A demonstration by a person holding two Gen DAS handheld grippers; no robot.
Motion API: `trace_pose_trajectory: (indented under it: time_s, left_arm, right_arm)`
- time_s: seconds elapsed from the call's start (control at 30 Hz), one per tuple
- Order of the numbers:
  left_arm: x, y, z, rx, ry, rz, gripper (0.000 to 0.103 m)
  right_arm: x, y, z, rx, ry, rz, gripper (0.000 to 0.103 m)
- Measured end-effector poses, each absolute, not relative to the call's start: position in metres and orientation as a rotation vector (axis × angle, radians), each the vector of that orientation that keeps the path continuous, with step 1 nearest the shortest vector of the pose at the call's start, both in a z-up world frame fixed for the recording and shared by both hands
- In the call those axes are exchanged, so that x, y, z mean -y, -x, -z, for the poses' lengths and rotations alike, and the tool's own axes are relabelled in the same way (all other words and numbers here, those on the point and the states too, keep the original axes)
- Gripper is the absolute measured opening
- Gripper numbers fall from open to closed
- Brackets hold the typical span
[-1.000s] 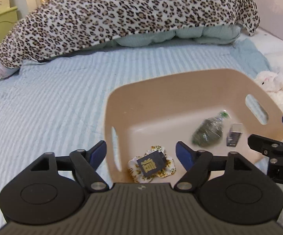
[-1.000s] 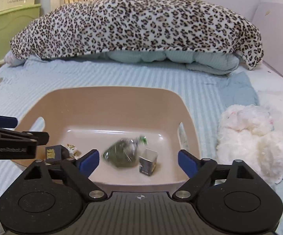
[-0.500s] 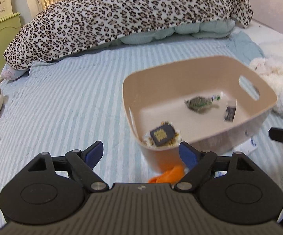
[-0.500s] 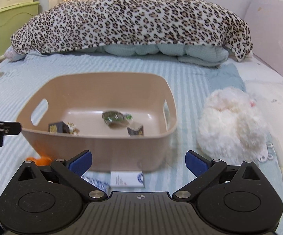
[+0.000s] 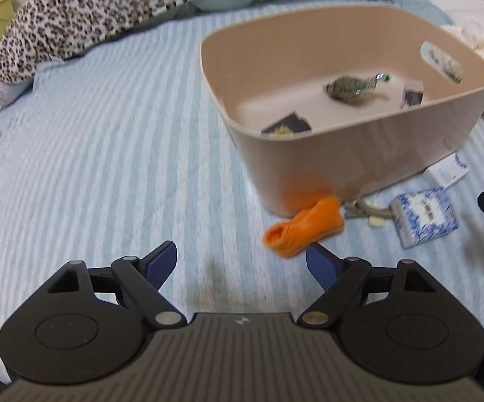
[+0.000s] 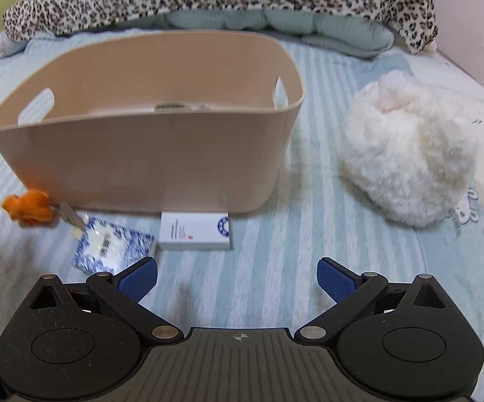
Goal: Organize objects
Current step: 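Withdraw both grippers toward the orange sock and white box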
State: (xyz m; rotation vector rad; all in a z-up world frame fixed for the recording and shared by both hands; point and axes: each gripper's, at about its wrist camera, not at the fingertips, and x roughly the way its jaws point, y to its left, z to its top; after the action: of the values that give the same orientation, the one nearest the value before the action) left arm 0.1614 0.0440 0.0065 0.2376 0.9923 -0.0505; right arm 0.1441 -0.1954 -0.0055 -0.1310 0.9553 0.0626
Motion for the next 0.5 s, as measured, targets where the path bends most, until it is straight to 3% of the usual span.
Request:
trace_pose_trajectory:
  time_s: [0.5]
  left_arm:
    - [-0.045, -0.179, 0.034, -1.052, -0.255, 0.103, 0.085]
  right_arm:
    - [0.190, -0.164, 0.038, -1.045, 0.143, -0.055, 0.103]
